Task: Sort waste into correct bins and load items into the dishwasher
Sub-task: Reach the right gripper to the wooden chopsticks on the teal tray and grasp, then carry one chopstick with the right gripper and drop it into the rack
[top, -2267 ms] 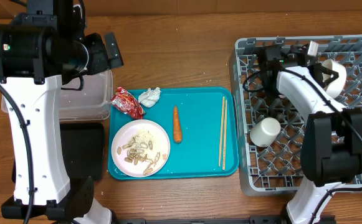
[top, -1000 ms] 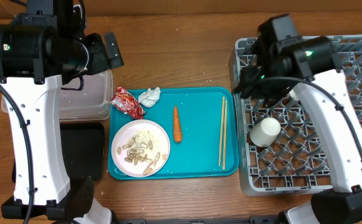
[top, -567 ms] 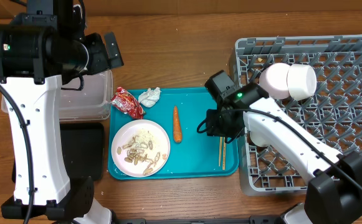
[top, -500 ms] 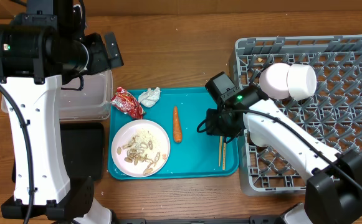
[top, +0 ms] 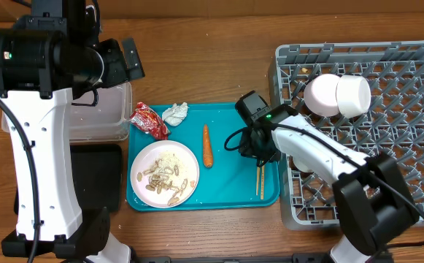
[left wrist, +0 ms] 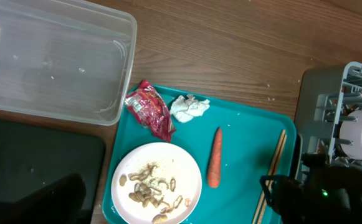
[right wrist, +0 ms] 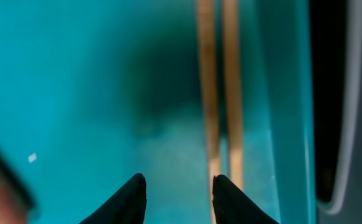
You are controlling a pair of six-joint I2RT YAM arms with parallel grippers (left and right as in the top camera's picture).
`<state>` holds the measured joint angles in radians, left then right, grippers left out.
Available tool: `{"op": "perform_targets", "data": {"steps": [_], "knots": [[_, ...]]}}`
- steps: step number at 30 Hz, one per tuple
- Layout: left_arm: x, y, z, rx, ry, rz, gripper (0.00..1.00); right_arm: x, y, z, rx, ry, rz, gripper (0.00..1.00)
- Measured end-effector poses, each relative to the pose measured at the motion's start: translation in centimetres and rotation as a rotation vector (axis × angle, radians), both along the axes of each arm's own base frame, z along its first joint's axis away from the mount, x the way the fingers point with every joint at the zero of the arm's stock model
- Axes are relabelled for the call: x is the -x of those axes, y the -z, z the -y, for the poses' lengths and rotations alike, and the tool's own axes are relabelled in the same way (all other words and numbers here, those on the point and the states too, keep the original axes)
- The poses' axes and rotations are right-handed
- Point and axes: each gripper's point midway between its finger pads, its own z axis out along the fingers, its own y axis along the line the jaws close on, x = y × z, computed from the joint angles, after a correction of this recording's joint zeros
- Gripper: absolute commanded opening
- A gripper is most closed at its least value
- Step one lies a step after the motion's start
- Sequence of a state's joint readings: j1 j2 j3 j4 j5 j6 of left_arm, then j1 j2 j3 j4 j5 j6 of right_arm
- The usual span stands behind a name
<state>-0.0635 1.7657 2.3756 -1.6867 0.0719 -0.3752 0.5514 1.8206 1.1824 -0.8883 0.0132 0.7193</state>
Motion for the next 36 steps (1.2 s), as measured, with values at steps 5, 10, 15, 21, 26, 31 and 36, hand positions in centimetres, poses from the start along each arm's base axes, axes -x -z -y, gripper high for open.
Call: {"op": "perform_targets", "data": {"steps": [5, 10, 15, 21, 26, 31, 36], "knots": [[0.0, 0.0, 0.0, 0.0, 0.0, 0.0, 1.0, -0.4, 0.4, 0.1, 0.011, 0.023, 0.01, 0.38], [0.0, 0.0, 0.0, 0.0, 0.0, 0.0, 1.0, -0.2, 1.7, 0.3, 0.031, 0.03, -0.021, 0.38], [0.0, 0.0, 0.0, 0.0, 0.0, 0.0, 1.0, -0.1, 2.2, 0.5, 0.037, 0.038, -0.033, 0.28], [0.0, 0.0, 0.0, 0.0, 0.0, 0.0, 1.0, -0.2, 2.2, 0.6, 0.029, 0.049, -0.037, 0.04], [0.0, 0.0, 0.0, 0.0, 0.0, 0.0, 1.0, 0.0, 2.1, 0.7, 0.037, 0.041, -0.048, 0.04], [0.0, 0.0, 0.0, 0.0, 0.0, 0.0, 1.0, 0.5, 0.6, 0.7, 0.056, -0.023, -0.085, 0.04], [0.0, 0.0, 0.0, 0.0, 0.0, 0.0, 1.0, -1.2, -4.3, -1.2, 0.018, -0.124, -0.01, 0.04]]}}
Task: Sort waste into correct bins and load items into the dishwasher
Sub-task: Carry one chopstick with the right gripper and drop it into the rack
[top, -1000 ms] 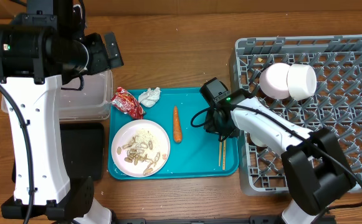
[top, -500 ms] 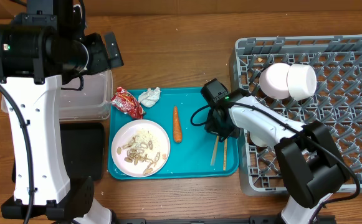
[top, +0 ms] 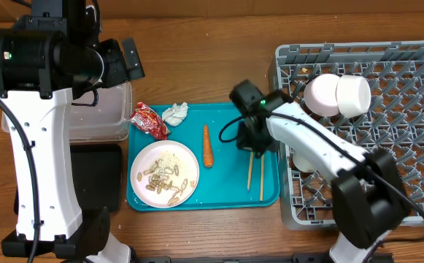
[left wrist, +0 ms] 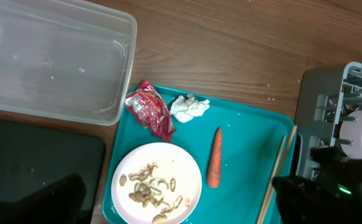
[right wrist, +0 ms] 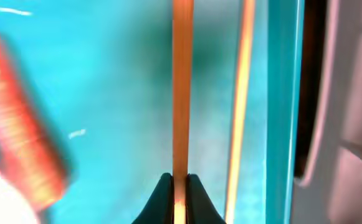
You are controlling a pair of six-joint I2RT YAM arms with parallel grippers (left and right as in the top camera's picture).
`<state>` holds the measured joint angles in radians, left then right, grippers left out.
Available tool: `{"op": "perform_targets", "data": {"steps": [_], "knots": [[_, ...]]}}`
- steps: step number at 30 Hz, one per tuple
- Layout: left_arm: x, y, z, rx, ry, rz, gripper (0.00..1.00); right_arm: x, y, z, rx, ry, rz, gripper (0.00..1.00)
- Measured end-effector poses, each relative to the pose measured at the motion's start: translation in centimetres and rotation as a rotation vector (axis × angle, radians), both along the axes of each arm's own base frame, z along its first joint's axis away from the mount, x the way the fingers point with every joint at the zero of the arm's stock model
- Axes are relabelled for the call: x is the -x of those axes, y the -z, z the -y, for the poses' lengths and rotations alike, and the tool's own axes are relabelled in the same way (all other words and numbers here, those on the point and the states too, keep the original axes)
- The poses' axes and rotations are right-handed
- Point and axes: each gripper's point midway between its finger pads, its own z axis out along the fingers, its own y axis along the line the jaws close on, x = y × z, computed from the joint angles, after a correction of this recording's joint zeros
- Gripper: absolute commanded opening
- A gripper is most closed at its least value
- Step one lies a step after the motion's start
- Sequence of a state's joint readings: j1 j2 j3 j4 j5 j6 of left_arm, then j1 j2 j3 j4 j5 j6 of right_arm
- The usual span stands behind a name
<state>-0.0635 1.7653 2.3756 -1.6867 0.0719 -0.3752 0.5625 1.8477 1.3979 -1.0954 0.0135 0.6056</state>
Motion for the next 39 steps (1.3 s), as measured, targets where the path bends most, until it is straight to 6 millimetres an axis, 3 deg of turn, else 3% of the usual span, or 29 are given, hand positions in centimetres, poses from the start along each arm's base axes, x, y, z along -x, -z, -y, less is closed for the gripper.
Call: {"op": "perform_targets", "data": {"steps": [3, 6, 9, 11, 17, 22, 26, 30, 34, 39], "knots": [[0.0, 0.0, 0.0, 0.0, 0.0, 0.0, 1.0, -1.0, -4.6, -0.6, -0.042, -0.058, 0.096, 0.04], [0.0, 0.0, 0.0, 0.0, 0.0, 0.0, 1.0, -1.9, -8.7, 0.2, -0.042, -0.069, 0.209, 0.04], [0.0, 0.0, 0.0, 0.0, 0.0, 0.0, 1.0, -3.1, -11.5, 3.2, 0.024, -0.031, 0.32, 0.04], [0.0, 0.0, 0.0, 0.0, 0.0, -0.001, 1.0, -4.1, -12.2, 5.4, 0.078, -0.006, 0.358, 0.04], [0.0, 0.0, 0.0, 0.0, 0.0, 0.0, 1.0, -8.2, -12.0, 10.8, 0.192, 0.046, 0.444, 0.04], [0.0, 0.0, 0.0, 0.0, 0.0, 0.0, 1.0, -9.1, -9.5, 13.5, 0.252, 0.043, 0.402, 0.04], [0.0, 0.0, 0.0, 0.0, 0.0, 0.0, 1.0, -9.1, -8.1, 13.3, 0.229, -0.03, 0.354, 0.04], [0.0, 0.0, 0.0, 0.0, 0.0, 0.0, 1.0, -8.8, -7.9, 12.1, 0.207, -0.079, 0.343, 0.28], [0.0, 0.0, 0.0, 0.0, 0.0, 0.0, 1.0, -8.1, -7.6, 11.2, 0.195, -0.11, 0.32, 0.36], [0.0, 0.0, 0.0, 0.0, 0.0, 0.0, 1.0, -6.8, -7.3, 8.9, 0.117, -0.116, 0.283, 0.36]]}}
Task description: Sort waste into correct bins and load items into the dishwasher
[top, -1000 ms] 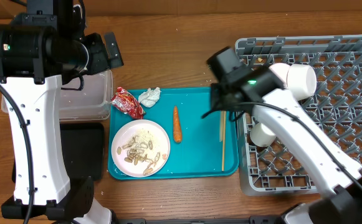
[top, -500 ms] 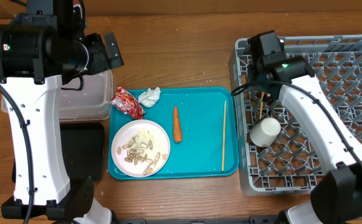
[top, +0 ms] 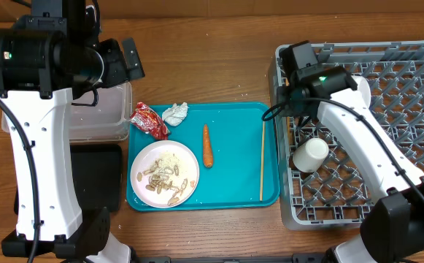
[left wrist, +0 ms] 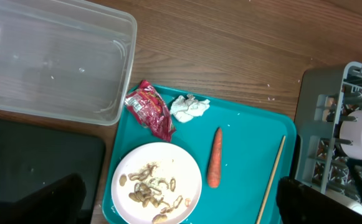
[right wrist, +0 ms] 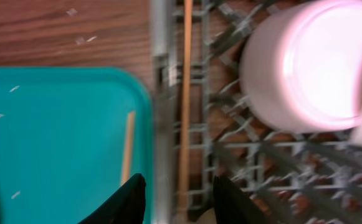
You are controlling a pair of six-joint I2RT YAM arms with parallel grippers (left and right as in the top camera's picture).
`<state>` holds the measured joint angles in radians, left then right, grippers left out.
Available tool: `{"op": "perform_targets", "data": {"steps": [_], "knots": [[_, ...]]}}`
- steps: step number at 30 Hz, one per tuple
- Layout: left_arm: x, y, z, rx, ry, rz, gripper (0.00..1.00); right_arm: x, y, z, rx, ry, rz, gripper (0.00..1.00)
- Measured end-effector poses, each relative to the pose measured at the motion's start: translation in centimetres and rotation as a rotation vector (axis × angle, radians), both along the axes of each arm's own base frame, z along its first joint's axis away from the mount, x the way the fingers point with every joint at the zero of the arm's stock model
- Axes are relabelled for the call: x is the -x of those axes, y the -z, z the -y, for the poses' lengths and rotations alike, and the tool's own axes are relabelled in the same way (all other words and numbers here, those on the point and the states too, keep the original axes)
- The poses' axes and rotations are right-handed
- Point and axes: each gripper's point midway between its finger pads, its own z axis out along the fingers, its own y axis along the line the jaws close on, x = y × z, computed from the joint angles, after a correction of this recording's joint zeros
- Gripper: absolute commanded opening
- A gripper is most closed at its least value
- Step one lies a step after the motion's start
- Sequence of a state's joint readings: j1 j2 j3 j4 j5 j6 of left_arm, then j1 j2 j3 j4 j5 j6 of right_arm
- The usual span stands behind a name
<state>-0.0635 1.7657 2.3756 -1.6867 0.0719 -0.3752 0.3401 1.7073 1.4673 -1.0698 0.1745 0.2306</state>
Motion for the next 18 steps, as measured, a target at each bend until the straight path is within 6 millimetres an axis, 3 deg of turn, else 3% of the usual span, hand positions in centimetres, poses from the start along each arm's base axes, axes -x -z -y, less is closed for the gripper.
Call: {"op": "perform_targets", "data": {"steps": [6, 10, 13, 18], "knots": [[0.0, 0.0, 0.0, 0.0, 0.0, 0.0, 1.0, 3.1, 0.5, -6.0, -0.082, -0.091, -0.058, 0.39], [0.0, 0.0, 0.0, 0.0, 0.0, 0.0, 1.0, 5.5, 3.2, -8.9, -0.055, -0.135, -0.077, 0.43], [0.0, 0.0, 0.0, 0.0, 0.0, 0.0, 1.0, 6.8, 6.5, -8.5, 0.014, -0.093, -0.111, 0.45], [0.0, 0.0, 0.0, 0.0, 0.0, 0.0, 1.0, 6.9, 10.5, -6.1, 0.109, -0.006, -0.134, 0.46]]}}
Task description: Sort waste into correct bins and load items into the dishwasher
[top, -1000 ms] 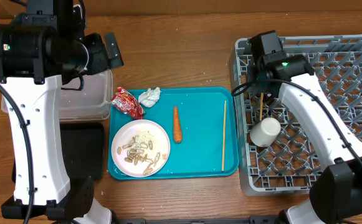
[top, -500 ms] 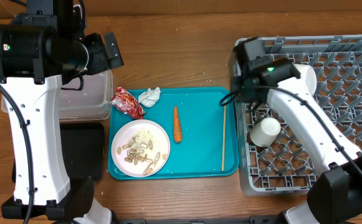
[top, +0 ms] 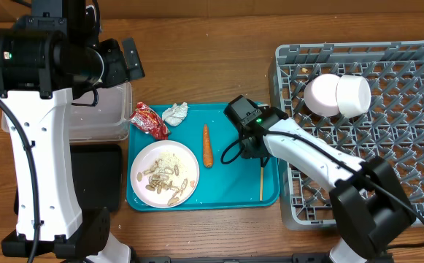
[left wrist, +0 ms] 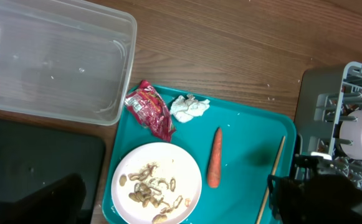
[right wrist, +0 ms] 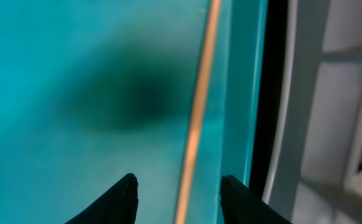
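One wooden chopstick lies along the right side of the teal tray. My right gripper hangs low over its far end. In the right wrist view the right gripper is open, with the chopstick running between its fingers. On the tray are a white plate of peanut shells, a carrot, a red wrapper and a crumpled tissue. High over the left bins, my left gripper is open and holds nothing.
The grey dishwasher rack stands right of the tray, with two white cups at its back left. A clear plastic bin and a black bin sit left of the tray on the wooden table.
My right gripper was open over the rack's left edge with a chopstick lying in the rack below. Now it is back over the tray's right side, open around the remaining chopstick.
My right gripper was first open over two chopsticks on the tray. Then it was shut on one of them. Later it was open above the rack with that chopstick inside. Now it is open over the one left on the tray. The left arm has stayed still.
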You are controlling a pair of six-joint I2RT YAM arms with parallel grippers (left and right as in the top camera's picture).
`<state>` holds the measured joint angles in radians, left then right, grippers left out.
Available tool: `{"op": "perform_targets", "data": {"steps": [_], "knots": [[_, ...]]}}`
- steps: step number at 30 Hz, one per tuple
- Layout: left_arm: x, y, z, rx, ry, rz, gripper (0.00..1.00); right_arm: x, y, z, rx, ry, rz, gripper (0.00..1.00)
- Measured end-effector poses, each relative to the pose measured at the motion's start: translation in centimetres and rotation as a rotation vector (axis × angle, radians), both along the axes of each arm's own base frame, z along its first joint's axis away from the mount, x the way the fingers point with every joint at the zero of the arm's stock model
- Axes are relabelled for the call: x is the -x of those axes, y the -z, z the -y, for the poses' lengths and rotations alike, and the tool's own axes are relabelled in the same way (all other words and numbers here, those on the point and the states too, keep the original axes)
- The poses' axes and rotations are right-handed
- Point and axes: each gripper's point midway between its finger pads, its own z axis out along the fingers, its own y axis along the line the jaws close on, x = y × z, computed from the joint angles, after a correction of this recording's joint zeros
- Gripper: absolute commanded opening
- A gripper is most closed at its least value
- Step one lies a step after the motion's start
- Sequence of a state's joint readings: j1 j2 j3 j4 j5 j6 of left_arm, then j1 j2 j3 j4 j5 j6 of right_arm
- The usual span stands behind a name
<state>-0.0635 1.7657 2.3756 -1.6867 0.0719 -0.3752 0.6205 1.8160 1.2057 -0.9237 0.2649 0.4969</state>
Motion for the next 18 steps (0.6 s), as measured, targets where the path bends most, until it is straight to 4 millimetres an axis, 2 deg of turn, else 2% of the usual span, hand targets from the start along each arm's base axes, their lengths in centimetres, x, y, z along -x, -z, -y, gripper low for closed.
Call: {"op": "perform_targets", "data": {"steps": [4, 10, 14, 18], "knots": [[0.0, 0.0, 0.0, 0.0, 0.0, 0.0, 1.0, -0.3, 0.7, 0.8, 0.02, 0.022, 0.012, 0.46], [0.0, 0.0, 0.0, 0.0, 0.0, 0.0, 1.0, -0.9, 1.5, 0.3, -0.01, 0.013, 0.044, 0.45], [0.0, 0.0, 0.0, 0.0, 0.0, 0.0, 1.0, 0.2, 3.0, 0.5, -0.007, -0.006, 0.0, 0.42], [0.0, 0.0, 0.0, 0.0, 0.0, 0.0, 1.0, 0.3, 3.1, 0.3, -0.014, -0.028, -0.009, 0.4]]}}
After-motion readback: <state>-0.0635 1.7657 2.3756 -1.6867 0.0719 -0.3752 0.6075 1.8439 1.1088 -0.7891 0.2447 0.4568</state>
